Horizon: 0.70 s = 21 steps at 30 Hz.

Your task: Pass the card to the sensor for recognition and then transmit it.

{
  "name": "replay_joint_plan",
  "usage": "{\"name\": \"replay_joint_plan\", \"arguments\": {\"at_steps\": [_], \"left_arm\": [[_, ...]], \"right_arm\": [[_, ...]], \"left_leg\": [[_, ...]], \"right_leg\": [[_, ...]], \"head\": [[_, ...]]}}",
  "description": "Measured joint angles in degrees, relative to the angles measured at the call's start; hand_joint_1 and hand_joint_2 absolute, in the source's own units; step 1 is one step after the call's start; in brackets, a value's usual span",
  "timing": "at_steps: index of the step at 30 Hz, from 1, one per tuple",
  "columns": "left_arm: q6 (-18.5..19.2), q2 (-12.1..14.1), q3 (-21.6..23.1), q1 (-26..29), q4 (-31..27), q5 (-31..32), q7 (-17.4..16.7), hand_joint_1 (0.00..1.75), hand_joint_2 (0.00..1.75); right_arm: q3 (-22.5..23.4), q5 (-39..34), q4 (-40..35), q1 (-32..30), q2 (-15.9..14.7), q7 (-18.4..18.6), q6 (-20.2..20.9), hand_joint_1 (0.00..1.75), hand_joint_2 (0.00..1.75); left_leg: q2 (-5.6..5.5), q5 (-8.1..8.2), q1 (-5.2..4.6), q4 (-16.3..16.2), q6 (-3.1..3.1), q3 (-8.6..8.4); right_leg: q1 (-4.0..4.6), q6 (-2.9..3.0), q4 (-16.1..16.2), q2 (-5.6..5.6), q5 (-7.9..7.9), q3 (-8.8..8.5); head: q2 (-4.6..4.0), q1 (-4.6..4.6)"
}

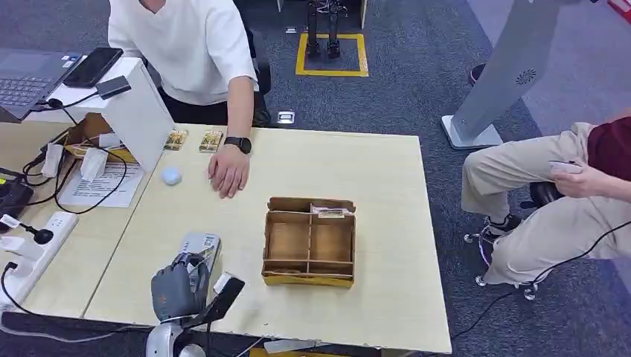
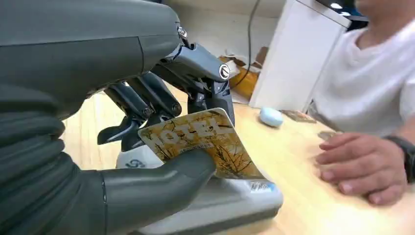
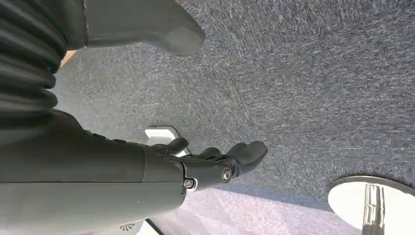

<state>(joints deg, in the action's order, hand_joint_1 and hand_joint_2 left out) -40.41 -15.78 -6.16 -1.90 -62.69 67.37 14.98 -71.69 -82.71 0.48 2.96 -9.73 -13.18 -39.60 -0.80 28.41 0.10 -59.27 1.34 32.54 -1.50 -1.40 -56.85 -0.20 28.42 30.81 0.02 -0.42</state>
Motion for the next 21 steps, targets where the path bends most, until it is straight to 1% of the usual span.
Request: {"name": "replay_joint_plan", "arguments": {"at_steps": [1, 4, 8, 12, 16, 18, 21], "left_arm": [[0.0, -0.4, 0.0, 0.1, -1.0, -3.6, 2.3, 1.75, 1.75], [0.0, -0.7, 0.0, 0.2, -3.7, -11.9, 7.1, 1.75, 1.75], [0.0, -0.9, 0.1, 0.3, -7.3, -20.9, 10.9, 1.75, 1.75], [0.1, -0.9, 0.6, 0.0, -9.4, -23.3, 11.4, 1.75, 1.75], [0.2, -0.8, 1.6, -1.1, -11.6, -25.4, 11.0, 1.75, 1.75], [0.3, -0.5, 2.4, -2.2, -12.2, -26.5, 9.5, 1.75, 1.75], [1.0, -0.4, 3.7, -5.4, -12.2, -28.0, 7.0, 1.75, 1.75]], "right_arm": [[0.0, -0.1, 0.0, 0.0, 0.0, 0.0, 0.0, 0.00, 1.75], [0.0, -0.1, 0.0, 0.0, 0.0, -0.1, 0.0, 0.00, 1.75], [0.0, -0.1, 0.0, 0.0, 0.0, -0.1, 0.0, 0.00, 1.75], [0.0, -0.1, 0.0, 0.0, 0.0, -0.1, 0.0, 0.00, 1.75], [0.0, 0.3, 0.0, 0.0, 0.0, -0.1, 0.0, 0.00, 1.75], [-0.1, 0.4, 0.0, 0.1, 0.0, 0.0, 0.0, 0.00, 1.75], [-0.5, 0.7, 0.0, 0.5, 0.0, 0.2, 0.0, 0.00, 1.75]], "left_leg": [[0.00, 0.00, 0.00, 0.0, 0.00, 0.00], [0.01, 0.00, 0.00, 0.0, 0.00, 0.01], [0.05, 0.00, 0.00, 0.0, 0.00, 0.02], [0.05, 0.00, 0.00, 0.0, 0.00, 0.04], [0.05, 0.00, 0.00, 0.0, 0.00, 0.04], [0.04, 0.00, 0.00, 0.0, 0.00, 0.05], [0.00, -0.03, 0.00, 0.0, 0.02, 0.06]], "right_leg": [[0.00, 0.00, 0.0, 0.01, 0.00, 0.00], [0.00, 0.00, 0.0, 0.01, 0.00, 0.05], [0.00, 0.00, 0.0, 0.07, 0.00, 0.11], [0.00, 0.00, 0.0, 0.07, 0.00, 0.12], [0.00, 0.00, 0.0, 0.07, 0.00, 0.12], [0.00, 0.00, 0.0, 0.07, 0.00, 0.11], [0.00, 0.00, 0.0, 0.01, -0.01, 0.07]], "head": [[-0.02, 0.02], [0.00, 0.00], [-0.02, 0.00], [0.00, -0.02], [0.00, 0.00], [-0.02, 0.00], [0.00, 0.00]]}}
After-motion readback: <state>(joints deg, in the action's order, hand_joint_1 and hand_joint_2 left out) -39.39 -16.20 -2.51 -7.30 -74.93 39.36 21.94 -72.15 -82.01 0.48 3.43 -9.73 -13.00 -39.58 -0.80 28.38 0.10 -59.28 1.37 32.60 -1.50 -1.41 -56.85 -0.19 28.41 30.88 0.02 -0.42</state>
